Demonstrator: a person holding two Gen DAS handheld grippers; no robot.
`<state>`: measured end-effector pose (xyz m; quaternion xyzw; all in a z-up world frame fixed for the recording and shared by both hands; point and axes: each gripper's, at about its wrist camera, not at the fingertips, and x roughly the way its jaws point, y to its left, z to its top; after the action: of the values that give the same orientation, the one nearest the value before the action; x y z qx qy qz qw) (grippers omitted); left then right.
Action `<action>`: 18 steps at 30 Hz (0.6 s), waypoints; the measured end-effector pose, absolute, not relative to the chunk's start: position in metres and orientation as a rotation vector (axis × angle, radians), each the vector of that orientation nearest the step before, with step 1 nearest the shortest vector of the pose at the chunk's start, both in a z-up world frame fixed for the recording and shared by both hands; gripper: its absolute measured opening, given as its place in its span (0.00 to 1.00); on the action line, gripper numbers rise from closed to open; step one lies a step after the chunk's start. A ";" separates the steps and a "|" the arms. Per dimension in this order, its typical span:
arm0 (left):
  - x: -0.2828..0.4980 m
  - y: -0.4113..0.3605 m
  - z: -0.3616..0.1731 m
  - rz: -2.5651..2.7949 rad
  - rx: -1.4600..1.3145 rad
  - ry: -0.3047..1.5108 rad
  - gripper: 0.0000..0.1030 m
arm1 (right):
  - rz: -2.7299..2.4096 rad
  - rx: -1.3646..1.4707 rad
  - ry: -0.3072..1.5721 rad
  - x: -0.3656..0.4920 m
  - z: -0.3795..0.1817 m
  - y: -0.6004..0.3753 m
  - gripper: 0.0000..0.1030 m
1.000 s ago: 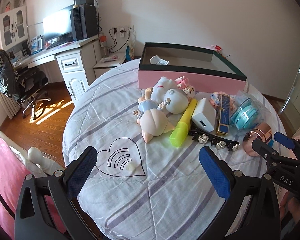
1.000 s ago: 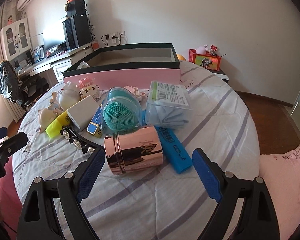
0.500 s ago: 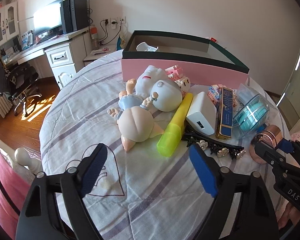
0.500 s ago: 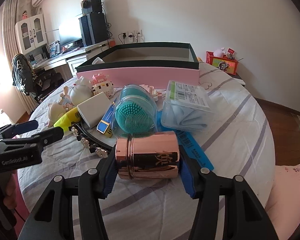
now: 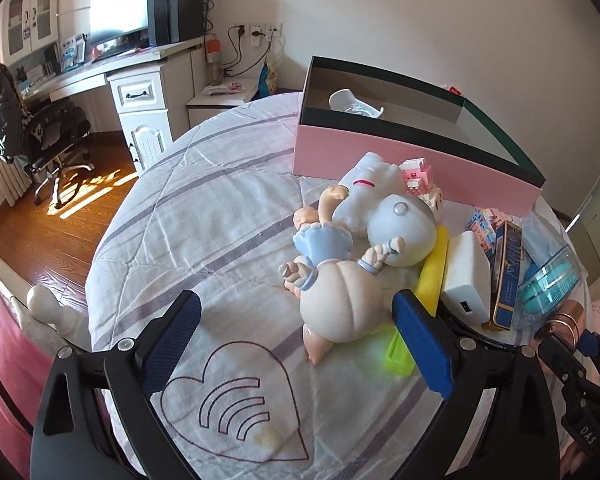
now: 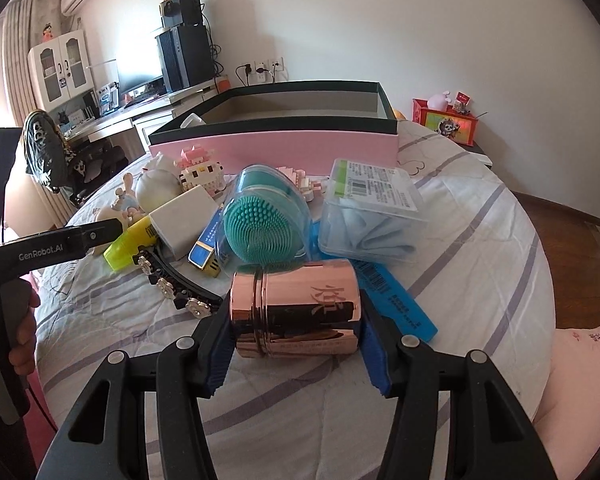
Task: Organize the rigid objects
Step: 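Grasp the rose-gold canister with the right tool while the left tool grasps the baby doll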
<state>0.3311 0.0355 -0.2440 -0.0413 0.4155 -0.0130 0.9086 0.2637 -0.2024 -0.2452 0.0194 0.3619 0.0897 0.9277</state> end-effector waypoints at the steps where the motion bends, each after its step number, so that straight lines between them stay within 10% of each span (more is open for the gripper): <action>1: 0.335 0.034 -0.245 -0.020 -0.083 0.863 0.94 | 0.183 0.038 0.742 0.264 -0.245 -0.202 0.54; 8: 0.344 0.018 -0.249 -0.069 -0.035 0.839 0.47 | 0.186 0.036 0.756 0.269 -0.250 -0.198 0.54; 18: 0.300 0.021 -0.230 -0.049 0.010 0.752 0.47 | 0.195 0.050 0.745 0.262 -0.244 -0.195 0.54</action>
<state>0.3002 0.0209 -0.2302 0.0047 0.3671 -0.0237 0.9299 0.2617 -0.1953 -0.2442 0.0244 0.3632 0.0952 0.9265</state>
